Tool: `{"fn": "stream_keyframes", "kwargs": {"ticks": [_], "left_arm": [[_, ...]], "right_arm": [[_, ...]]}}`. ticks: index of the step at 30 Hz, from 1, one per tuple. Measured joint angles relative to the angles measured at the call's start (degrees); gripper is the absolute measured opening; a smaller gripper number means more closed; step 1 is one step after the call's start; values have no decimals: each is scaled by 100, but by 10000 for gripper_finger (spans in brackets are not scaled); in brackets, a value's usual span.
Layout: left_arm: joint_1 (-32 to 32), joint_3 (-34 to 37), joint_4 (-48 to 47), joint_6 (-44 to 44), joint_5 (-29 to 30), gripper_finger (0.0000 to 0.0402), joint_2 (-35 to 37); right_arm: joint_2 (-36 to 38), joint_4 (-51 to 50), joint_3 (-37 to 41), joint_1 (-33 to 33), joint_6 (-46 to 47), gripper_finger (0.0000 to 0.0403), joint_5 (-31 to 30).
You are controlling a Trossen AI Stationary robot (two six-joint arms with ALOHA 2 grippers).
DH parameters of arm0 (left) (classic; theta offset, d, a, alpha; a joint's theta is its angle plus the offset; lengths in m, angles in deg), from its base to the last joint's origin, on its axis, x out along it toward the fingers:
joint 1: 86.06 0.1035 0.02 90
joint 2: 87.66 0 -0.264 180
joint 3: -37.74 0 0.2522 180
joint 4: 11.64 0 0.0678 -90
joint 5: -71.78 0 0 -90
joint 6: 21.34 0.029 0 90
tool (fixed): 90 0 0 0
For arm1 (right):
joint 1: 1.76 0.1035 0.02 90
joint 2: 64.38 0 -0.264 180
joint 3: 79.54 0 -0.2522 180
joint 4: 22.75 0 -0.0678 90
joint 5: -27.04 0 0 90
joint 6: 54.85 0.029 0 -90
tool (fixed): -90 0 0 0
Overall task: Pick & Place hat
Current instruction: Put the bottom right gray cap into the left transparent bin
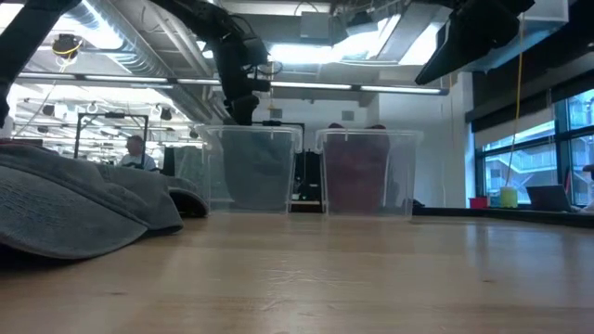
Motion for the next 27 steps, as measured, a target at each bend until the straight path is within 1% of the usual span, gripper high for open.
{"fn": "stream_keyframes", "kwargs": {"ticks": [2, 8, 15, 22, 27], "left_arm": [[2, -2, 4, -135, 45, 198, 40], [4, -2, -188, -271, 194, 200, 36], [116, -2, -382, -399, -434, 200, 36], [339, -2, -397, -533, -488, 200, 36], [446, -2, -426, -552, -695, 197, 36]], "right_arm": [[0, 0, 0, 0, 2, 250, 16], [0, 0, 0, 2, 6, 250, 435], [0, 0, 0, 2, 133, 250, 447], [0, -1, 0, 2, 149, 250, 447], [0, 0, 0, 2, 149, 250, 445]]}}
